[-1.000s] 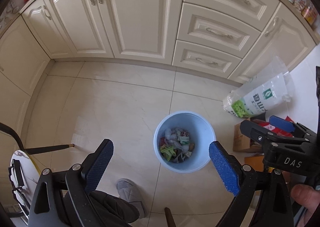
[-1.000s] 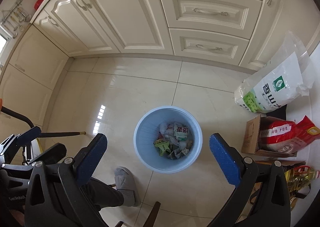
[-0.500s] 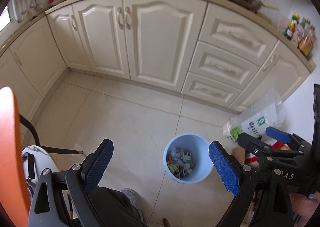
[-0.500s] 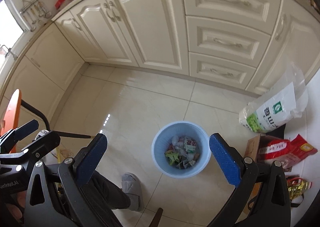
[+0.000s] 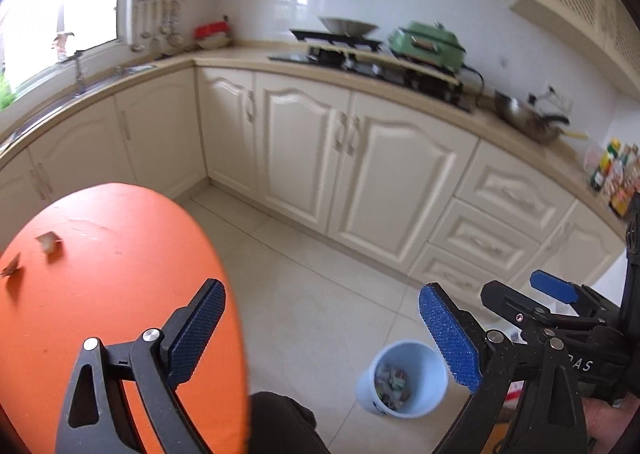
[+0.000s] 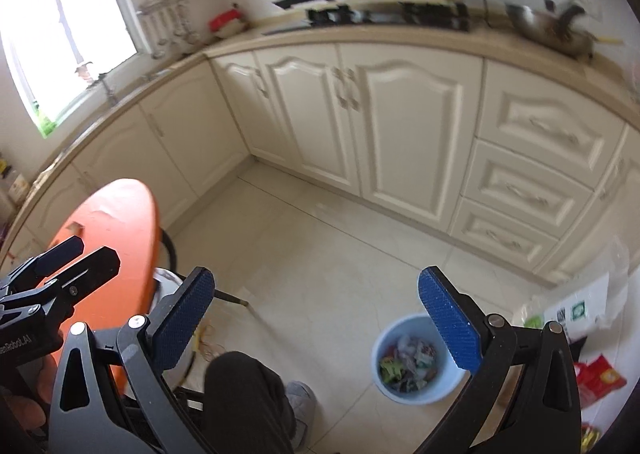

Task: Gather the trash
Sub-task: 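Move both empty tools back to the orange table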

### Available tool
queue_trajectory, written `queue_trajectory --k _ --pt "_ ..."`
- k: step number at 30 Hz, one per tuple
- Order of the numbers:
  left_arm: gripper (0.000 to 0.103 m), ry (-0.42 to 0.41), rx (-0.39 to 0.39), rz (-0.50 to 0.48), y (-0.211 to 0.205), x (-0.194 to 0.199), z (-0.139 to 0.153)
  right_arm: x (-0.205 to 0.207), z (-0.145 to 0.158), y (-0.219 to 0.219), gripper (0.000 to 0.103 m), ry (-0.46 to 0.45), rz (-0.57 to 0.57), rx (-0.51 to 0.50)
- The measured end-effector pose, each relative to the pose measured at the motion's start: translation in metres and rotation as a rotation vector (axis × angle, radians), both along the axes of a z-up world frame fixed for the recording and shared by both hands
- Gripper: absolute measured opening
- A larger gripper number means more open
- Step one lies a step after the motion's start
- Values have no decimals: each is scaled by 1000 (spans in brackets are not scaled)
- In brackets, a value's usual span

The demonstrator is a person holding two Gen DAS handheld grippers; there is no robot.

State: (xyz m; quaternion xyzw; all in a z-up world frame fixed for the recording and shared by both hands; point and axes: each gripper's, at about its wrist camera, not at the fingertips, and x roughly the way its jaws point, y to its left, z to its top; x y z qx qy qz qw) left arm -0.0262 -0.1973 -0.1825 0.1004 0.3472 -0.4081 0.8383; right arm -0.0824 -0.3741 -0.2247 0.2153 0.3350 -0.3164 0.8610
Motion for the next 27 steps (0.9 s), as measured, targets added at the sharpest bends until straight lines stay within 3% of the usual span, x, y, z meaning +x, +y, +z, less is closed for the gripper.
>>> queue_trajectory --k 5,15,27 --pt "99 -39 -75 103 75 -10 33 41 32 35 103 -58 102 -45" --pt "102 -141 -142 310 193 -62 73 115 72 117 103 -145 335 -91" --pt "102 -212 -155 536 280 -108 90 181 95 216 103 -203 591 -123"
